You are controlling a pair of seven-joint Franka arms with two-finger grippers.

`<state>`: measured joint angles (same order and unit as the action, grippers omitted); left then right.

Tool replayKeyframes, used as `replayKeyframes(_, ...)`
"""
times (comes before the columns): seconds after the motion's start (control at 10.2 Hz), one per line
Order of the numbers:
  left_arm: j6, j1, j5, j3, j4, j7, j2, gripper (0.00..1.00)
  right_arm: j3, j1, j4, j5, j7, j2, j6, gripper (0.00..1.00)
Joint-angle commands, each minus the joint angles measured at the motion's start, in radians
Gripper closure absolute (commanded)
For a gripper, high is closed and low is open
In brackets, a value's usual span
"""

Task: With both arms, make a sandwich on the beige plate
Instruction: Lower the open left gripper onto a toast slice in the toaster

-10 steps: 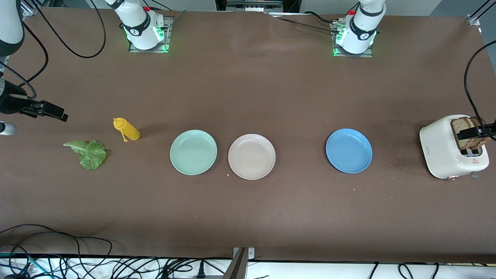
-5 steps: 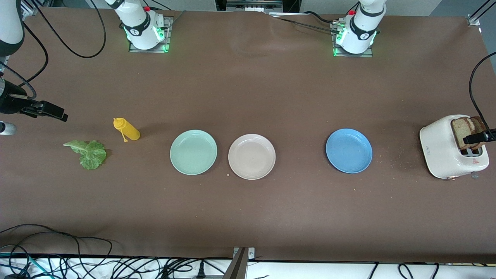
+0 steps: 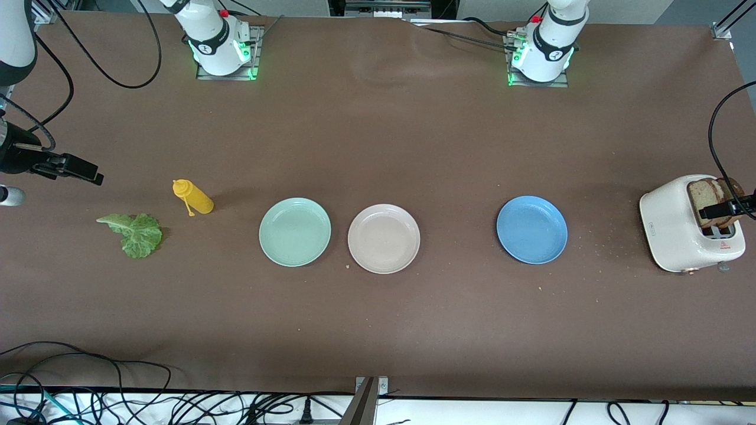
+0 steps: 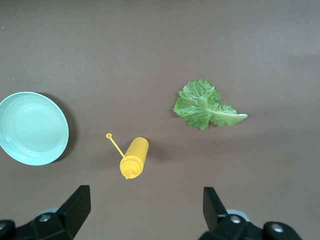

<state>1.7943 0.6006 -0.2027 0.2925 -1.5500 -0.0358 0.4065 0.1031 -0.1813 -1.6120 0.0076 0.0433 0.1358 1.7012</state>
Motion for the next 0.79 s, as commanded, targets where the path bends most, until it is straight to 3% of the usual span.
replayKeyframes(0.0, 0.069, 0.027, -0.026, 0.017, -0.123, -0.01, -0.081, 0.0, 0.001, -0.001, -0.003, -0.011, 0.007, -0.009, -0.006, 0.0)
replayKeyframes(0.3, 0.14, 0.06, -0.026, 0.019, -0.185, -0.033, -0.09, 0.0, 0.001, -0.001, -0.003, -0.011, 0.007, -0.009, -0.006, 0.0)
replayKeyframes(0.69, 0.154, 0.08, 0.005, 0.022, -0.199, -0.044, -0.089, 0.0, 0.001, -0.001, -0.003, -0.011, 0.007, -0.009, -0.006, 0.0)
